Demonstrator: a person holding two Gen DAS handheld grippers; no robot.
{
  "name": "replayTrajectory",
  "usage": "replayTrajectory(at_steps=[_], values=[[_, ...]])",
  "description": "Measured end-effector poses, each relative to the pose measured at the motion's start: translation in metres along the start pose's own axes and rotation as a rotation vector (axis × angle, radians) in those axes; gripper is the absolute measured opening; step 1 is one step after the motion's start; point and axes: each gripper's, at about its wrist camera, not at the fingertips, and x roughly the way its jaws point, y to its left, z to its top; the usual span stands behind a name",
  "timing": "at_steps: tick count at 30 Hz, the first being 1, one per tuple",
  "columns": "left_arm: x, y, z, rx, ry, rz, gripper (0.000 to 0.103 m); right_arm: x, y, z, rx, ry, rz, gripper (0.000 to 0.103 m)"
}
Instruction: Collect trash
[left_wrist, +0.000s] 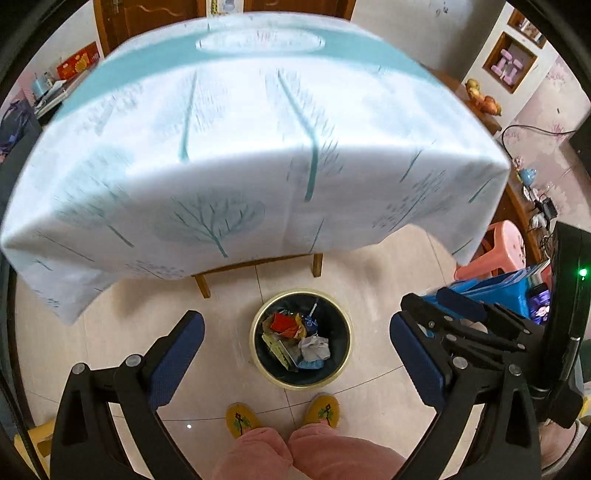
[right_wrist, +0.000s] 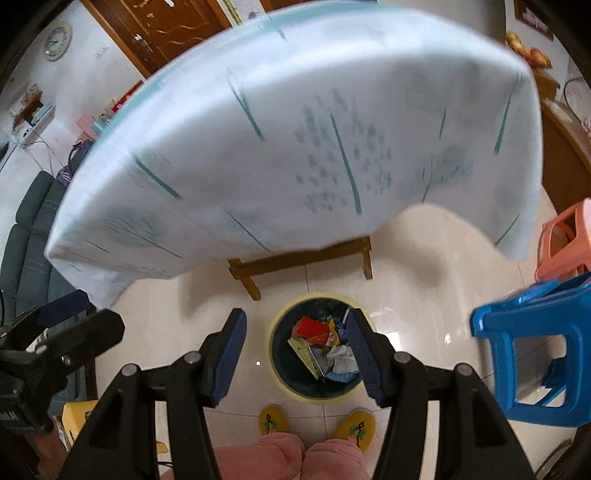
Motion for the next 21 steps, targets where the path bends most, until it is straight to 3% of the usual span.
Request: replayTrajectory(at_steps=[12, 21], values=[[-0.098, -0.011, 0.036, -0.05, -0.092, 0.072, 0.099, -0.099, 0.03, 0.046, -0.095, -0.044, -0.001, 0.057], [-0.137, -0.016, 0.045, -0.083, -0.121, 0.13, 0.099, -0.158, 0.046, 0.069, -0.141, -0.099, 0.006, 0.058]])
